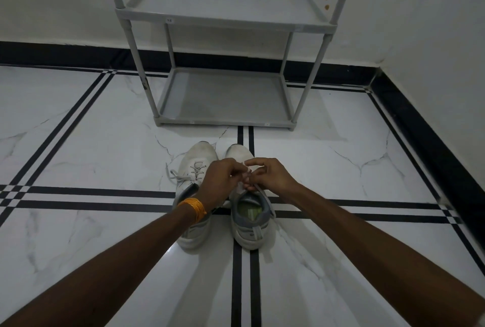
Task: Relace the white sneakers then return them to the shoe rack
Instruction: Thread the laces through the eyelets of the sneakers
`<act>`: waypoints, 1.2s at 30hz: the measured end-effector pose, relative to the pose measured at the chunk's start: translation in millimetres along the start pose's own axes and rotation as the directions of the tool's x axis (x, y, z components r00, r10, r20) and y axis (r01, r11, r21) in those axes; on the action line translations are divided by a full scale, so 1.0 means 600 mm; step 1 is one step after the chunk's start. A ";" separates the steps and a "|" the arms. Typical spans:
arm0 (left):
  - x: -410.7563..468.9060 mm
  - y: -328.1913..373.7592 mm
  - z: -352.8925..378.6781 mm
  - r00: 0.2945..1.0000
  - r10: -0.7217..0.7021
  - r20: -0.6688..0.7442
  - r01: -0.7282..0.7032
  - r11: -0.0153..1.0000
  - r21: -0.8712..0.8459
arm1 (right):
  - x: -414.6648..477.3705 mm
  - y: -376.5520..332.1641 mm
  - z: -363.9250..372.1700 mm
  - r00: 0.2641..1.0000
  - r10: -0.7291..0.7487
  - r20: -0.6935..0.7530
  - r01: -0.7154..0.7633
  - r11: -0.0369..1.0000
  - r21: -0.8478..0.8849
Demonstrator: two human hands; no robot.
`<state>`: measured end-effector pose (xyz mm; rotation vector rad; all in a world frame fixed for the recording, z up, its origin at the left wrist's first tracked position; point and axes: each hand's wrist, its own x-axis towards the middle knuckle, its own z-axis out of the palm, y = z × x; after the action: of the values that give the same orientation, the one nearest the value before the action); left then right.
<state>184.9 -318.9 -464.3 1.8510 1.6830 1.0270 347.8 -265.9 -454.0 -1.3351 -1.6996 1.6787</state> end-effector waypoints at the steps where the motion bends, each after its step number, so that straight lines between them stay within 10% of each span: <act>1: 0.002 0.001 0.000 1.000 0.014 0.005 -0.014 1.000 0.020 | 0.001 0.000 -0.001 1.000 0.003 0.007 -0.003 1.000 -0.016; 13: 0.002 0.010 0.004 0.997 -0.071 0.033 0.072 0.997 -0.020 | 0.003 -0.002 0.002 0.999 -0.020 0.041 0.023 0.996 -0.081; 23: 0.002 0.033 0.009 0.913 -0.358 -0.194 0.311 0.921 -0.236 | 0.002 0.002 0.000 0.999 0.031 0.023 -0.031 1.000 -0.002; 26: 0.015 0.028 -0.035 0.938 -0.252 -0.239 0.225 0.965 -0.134 | -0.001 0.001 -0.001 0.998 0.061 0.009 -0.061 0.998 0.031; 31: 0.041 0.022 -0.077 0.886 -0.411 0.214 0.461 0.825 -0.327 | 0.001 -0.004 0.002 0.997 0.081 0.001 -0.081 0.995 0.063; 36: 0.027 0.003 -0.077 0.843 -0.389 0.371 0.451 0.888 -0.095 | 0.002 -0.005 0.001 0.997 0.080 0.008 -0.081 0.996 0.049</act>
<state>150.8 -310.7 -430.3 1.3578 1.6209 0.6054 345.8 -264.4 -452.1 -1.3941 -1.6174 1.7592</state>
